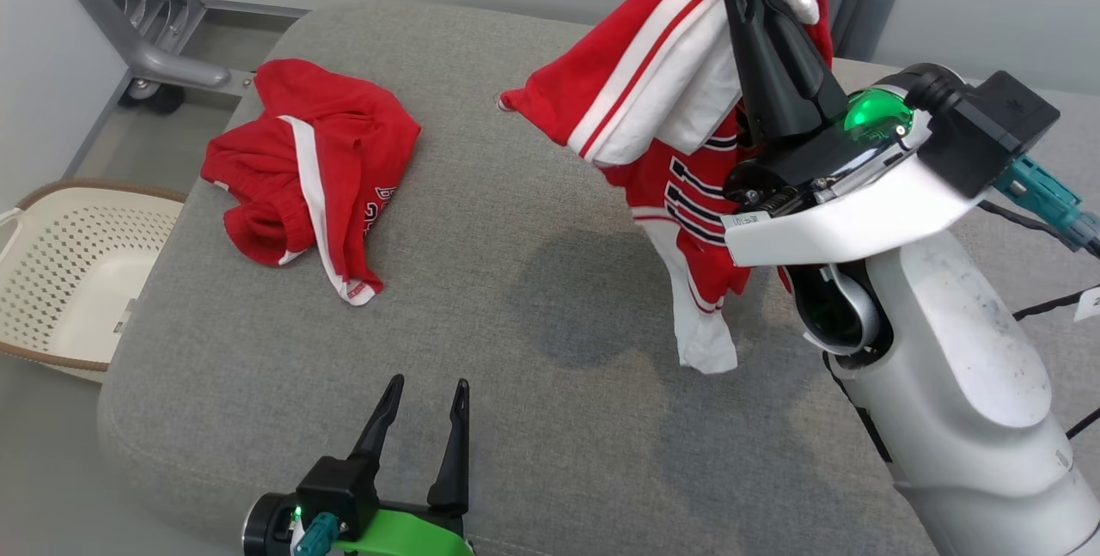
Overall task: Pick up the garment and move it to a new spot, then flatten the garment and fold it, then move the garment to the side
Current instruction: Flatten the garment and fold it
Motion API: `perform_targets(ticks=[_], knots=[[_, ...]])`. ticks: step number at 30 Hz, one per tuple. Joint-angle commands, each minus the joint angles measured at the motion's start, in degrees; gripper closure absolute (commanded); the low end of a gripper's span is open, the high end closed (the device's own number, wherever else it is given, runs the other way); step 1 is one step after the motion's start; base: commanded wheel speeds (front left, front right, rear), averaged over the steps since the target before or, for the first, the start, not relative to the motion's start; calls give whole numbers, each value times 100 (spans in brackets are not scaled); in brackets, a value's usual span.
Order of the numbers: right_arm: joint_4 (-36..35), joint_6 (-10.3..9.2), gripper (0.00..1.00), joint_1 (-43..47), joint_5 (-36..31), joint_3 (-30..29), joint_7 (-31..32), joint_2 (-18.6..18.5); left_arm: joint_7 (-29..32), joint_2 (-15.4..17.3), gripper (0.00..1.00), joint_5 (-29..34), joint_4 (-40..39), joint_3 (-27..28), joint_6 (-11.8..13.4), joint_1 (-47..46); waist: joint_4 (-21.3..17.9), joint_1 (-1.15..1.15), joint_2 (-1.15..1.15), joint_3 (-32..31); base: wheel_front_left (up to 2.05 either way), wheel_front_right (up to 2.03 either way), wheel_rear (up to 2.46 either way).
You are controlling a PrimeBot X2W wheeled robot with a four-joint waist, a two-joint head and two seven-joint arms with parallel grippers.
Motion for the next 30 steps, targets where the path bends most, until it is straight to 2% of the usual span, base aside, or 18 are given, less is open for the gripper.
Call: perform_targets(ticks=[1,6,11,12,13,14,17,20,24,30], knots=[[146,0,100,-13,-31,-5,-18,-43,3,8,0,-78,19,-20,14,9,116,0,0,-14,0,0,0],[1116,0,100,-52,-162,249,2,-169,3,8,0,-156,54,-134,4,22,568,0,0,-15,0,0,0],[2524,0,100,-107,-262,464,69,-179,3,8,0,-241,82,-222,23,77,1100,0,0,0,0,0,0],[2766,0,79,-154,-244,444,58,-141,3,8,0,-233,83,-230,29,95,1188,0,0,7,0,0,0],[2766,0,79,-154,-244,444,58,-141,3,8,0,-233,83,-230,29,95,1188,0,0,7,0,0,0],[3008,2,0,-238,-321,506,52,-123,3,7,0,-245,70,-209,56,120,1228,0,0,39,0,0,0],[3648,1,0,-425,-344,677,102,-13,4,7,0,-319,19,-164,103,152,1281,0,0,137,0,0,0],[3982,-1,0,-597,-281,824,51,28,3,7,0,-340,-13,-146,107,172,1292,0,0,183,0,0,0],[4104,-1,0,-502,-138,860,2,-54,3,7,0,-360,42,-130,67,196,1217,0,0,158,0,0,0],[3849,-1,0,-58,-80,837,-17,-322,3,7,0,-378,23,-110,27,85,797,0,0,165,0,0,0]])
